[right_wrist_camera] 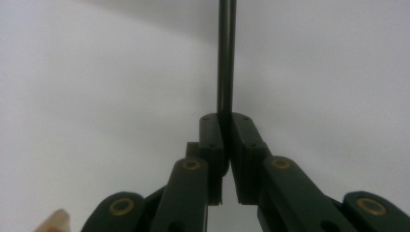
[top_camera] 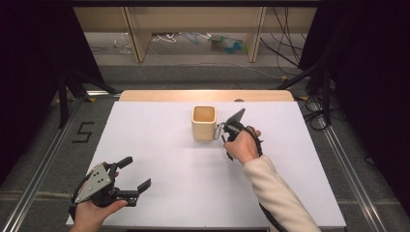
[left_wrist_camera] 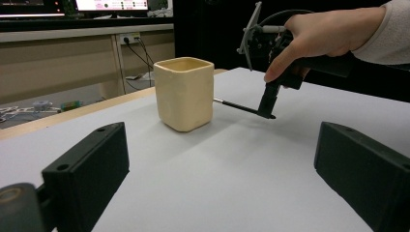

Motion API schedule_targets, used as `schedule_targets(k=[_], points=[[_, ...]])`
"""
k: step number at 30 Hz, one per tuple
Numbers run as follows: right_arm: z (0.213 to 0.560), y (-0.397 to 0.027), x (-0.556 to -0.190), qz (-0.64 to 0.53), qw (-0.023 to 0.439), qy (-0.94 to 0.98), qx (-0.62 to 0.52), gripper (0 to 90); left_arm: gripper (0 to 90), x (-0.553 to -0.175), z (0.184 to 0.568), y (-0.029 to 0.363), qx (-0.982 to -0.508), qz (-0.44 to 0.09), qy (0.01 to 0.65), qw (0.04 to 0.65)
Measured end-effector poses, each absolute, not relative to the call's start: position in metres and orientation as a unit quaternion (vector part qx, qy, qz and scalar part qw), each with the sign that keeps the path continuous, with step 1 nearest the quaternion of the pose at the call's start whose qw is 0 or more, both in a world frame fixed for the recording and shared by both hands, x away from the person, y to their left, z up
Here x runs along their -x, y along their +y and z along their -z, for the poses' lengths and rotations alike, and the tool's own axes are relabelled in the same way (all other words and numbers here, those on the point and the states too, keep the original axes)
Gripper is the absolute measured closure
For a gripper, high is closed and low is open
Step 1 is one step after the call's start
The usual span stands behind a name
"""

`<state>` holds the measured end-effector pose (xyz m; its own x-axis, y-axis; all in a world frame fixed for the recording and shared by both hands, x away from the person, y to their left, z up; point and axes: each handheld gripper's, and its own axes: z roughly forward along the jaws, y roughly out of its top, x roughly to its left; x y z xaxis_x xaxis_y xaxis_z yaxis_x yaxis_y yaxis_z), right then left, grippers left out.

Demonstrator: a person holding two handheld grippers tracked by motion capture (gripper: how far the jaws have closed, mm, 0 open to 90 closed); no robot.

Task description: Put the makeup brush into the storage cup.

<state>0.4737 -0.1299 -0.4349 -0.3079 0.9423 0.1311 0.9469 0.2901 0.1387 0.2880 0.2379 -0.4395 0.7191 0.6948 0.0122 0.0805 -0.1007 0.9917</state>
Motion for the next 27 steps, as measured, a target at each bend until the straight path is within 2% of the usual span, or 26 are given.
schedule_targets(k=[5,9,10,15,25,27], points=[[0.435,-0.140,-0.471,0.122,0.000,-0.805,0.580,84.8,5.1,-0.288,0.440,0.238,-0.698,-0.252,0.278,0.610],[0.434,-0.140,-0.468,0.122,0.016,-0.792,0.598,84.8,5.1,-0.288,0.440,0.238,-0.699,-0.252,0.277,0.609],[0.436,-0.144,-0.468,0.136,-0.003,-0.804,0.579,84.8,5.1,-0.288,0.440,0.238,-0.699,-0.253,0.277,0.609],[0.432,-0.143,-0.465,0.129,0.012,-0.794,0.594,84.8,5.2,-0.288,0.440,0.238,-0.699,-0.253,0.278,0.608],[0.430,-0.151,-0.462,0.160,-0.009,-0.805,0.571,84.7,5.4,-0.288,0.440,0.238,-0.699,-0.253,0.278,0.609],[0.428,-0.151,-0.460,0.157,0.000,-0.795,0.586,84.7,5.5,-0.289,0.440,0.237,-0.697,-0.252,0.277,0.611]])
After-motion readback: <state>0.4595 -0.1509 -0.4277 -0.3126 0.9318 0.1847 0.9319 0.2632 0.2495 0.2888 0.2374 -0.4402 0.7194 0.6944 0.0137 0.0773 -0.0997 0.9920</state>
